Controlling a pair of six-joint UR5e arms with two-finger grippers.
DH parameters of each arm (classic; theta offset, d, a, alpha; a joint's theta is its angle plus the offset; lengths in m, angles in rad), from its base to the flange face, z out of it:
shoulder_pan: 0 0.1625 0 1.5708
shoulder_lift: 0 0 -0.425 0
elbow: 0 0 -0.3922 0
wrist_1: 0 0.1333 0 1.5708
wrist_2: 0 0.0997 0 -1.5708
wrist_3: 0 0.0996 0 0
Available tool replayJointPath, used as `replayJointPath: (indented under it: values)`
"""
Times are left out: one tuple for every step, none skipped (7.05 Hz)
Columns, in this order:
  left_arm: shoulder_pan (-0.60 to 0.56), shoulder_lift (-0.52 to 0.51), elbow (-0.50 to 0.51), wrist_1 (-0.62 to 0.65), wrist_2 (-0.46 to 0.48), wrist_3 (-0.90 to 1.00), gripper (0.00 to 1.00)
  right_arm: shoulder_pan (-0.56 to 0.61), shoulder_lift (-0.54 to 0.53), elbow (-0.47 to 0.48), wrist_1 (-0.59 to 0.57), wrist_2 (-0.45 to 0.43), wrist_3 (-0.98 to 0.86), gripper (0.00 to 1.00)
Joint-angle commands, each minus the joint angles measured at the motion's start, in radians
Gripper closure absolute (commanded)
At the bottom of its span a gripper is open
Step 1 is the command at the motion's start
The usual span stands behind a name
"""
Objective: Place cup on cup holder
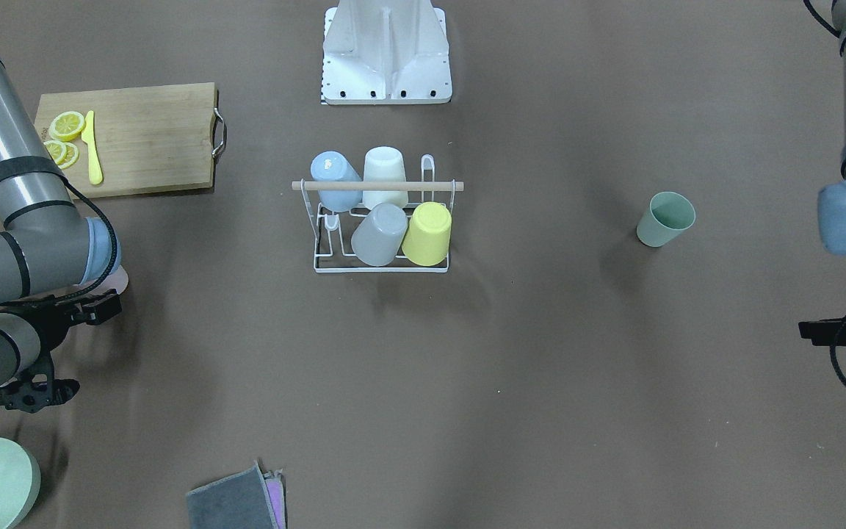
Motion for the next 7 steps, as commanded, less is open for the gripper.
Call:
replayJointPath:
  values:
    - [0.068,-0.024,-0.001,0.083,-0.034,0.001,0.03,-0.017,0.017,-0.03,-0.027,0.023,-0.001,0.06]
    - [0.1,-0.021,0.0,0.118,-0.034,0.009,0.03,-0.024,0.017,-0.03,-0.044,0.025,-0.002,0.06]
    - [0.143,-0.013,-0.001,0.158,-0.033,0.014,0.03,-0.026,0.017,-0.03,-0.048,0.023,-0.004,0.06]
    - [0.172,0.008,0.0,0.163,-0.031,0.012,0.03,-0.027,0.016,-0.031,-0.05,0.014,-0.021,0.06]
    - [0.209,0.025,-0.001,0.181,-0.03,0.012,0.03,-0.027,0.016,-0.031,-0.065,0.009,-0.059,0.06]
    - [0.244,0.027,-0.001,0.206,-0.025,0.014,0.03,-0.027,0.016,-0.031,-0.091,0.009,-0.094,0.06]
    - [0.257,0.031,-0.011,0.255,-0.024,0.023,0.03,-0.03,0.014,-0.031,-0.096,0.011,-0.094,0.07]
